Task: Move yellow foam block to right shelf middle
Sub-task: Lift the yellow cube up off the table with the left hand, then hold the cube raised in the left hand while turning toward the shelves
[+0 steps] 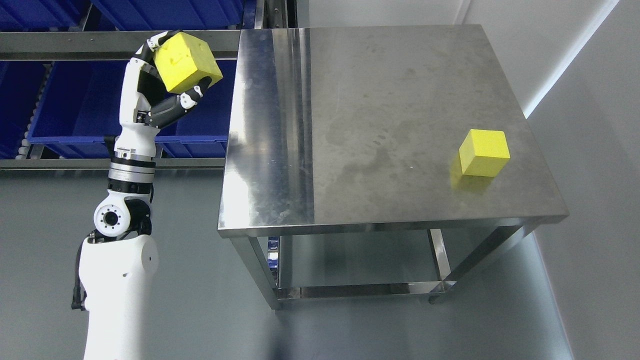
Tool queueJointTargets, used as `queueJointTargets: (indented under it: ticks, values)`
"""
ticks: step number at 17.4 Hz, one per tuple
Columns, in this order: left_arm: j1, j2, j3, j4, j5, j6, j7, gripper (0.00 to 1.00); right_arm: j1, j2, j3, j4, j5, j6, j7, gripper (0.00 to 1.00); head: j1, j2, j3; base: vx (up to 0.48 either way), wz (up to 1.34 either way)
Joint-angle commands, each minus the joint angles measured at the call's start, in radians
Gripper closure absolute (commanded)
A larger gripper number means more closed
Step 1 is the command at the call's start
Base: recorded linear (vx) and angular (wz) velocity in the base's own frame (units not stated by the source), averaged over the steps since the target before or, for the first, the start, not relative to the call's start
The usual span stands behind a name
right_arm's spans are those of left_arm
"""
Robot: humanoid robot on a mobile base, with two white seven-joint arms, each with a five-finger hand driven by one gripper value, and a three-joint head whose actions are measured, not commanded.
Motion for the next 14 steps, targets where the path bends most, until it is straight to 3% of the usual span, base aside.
queueJointTargets:
  ticks: [1, 7, 14]
  values:
    - [0.042, -0.022, 0.083, -0.047, 0.019, -0.025, 0.013, 0.51, -0.003, -0.017, 0.000, -0.017, 0.000, 0.000, 0.000, 0.00, 0.0000, 0.000, 0.000, -0.012, -0.02]
    - [0.059, -0.022, 0.114, -0.079, 0.019, -0.022, 0.012, 0.52, -0.003, -0.017, 0.000, -0.017, -0.002, 0.000, 0.000, 0.00, 0.0000, 0.000, 0.000, -0.034, 0.20]
    - [0.070, -0.022, 0.136, -0.080, 0.019, -0.017, 0.013, 0.52, -0.003, -0.017, 0.000, -0.017, 0.000, 0.000, 0.000, 0.00, 0.0000, 0.000, 0.000, 0.028, 0.64]
